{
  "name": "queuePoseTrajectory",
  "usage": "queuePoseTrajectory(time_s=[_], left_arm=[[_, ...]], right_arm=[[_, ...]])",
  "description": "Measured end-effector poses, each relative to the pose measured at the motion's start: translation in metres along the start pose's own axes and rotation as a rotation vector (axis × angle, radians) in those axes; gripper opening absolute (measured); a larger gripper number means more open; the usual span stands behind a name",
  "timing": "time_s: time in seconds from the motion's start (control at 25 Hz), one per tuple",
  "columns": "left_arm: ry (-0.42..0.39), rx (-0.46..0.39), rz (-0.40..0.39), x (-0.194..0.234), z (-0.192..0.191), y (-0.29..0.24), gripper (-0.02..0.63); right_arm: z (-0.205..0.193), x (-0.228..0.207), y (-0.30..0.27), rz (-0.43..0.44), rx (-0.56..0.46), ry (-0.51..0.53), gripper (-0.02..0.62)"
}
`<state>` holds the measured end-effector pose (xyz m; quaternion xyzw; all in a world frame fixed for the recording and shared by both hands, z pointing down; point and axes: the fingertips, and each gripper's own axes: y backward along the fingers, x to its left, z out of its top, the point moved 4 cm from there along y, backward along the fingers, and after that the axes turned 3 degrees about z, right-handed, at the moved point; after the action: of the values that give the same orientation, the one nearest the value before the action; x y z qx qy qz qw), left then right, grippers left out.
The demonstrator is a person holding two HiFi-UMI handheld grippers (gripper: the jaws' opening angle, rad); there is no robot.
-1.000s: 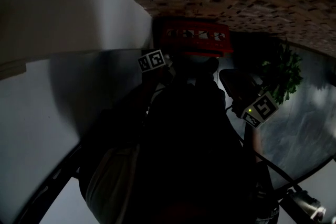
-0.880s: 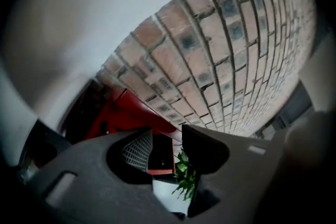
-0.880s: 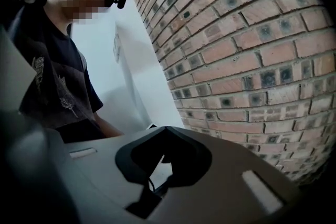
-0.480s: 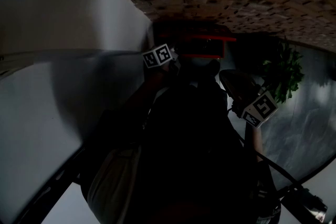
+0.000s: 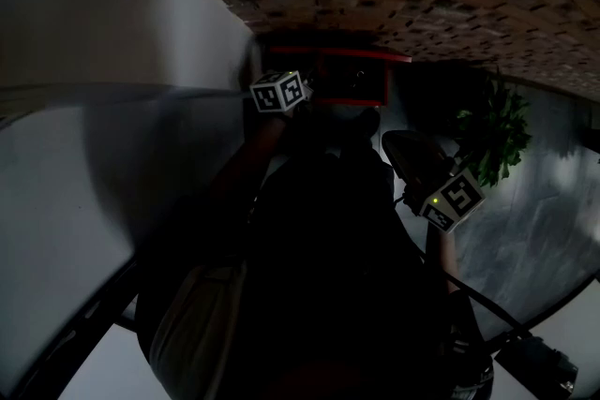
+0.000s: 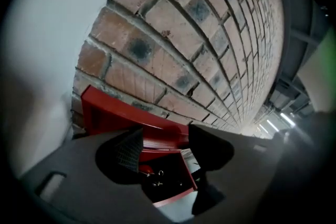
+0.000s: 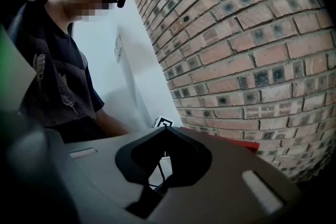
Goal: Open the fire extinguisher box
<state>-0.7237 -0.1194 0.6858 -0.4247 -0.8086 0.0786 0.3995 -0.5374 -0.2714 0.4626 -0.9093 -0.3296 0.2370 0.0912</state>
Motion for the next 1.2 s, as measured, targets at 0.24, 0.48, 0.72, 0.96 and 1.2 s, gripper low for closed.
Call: queuePoseTrajectory(time_s=[0.24, 0.48, 0.72, 0.96, 1.2], left_arm=[[-0.24, 0.063, 0.053, -0.01, 0.011, -0.018, 0.279], [-0.567, 0.093, 0.038, -0.03, 0.016, -0.035, 0.279], [-0.685, 0.121, 0.055, -0.033, 0.022, -0.044, 0.276], [-0.665, 0.142, 0.061, -0.027, 0.018, -0.043, 0.276], [-0.549, 0.133, -0.033, -0.05, 0.022, -0.034, 0.219]], right_arm=[[-0.005, -0.008, 0.01, 0.005, -0.005, -0.015, 0.0], [-0.008, -0.015, 0.021, -0.005, -0.004, -0.024, 0.0], [-0.011, -0.021, 0.029, -0.013, 0.004, -0.024, 0.0], [-0.008, -0.025, 0.031, -0.024, -0.01, -0.019, 0.0], [-0.01, -0.022, 0.03, -0.037, -0.023, -0.029, 0.0]])
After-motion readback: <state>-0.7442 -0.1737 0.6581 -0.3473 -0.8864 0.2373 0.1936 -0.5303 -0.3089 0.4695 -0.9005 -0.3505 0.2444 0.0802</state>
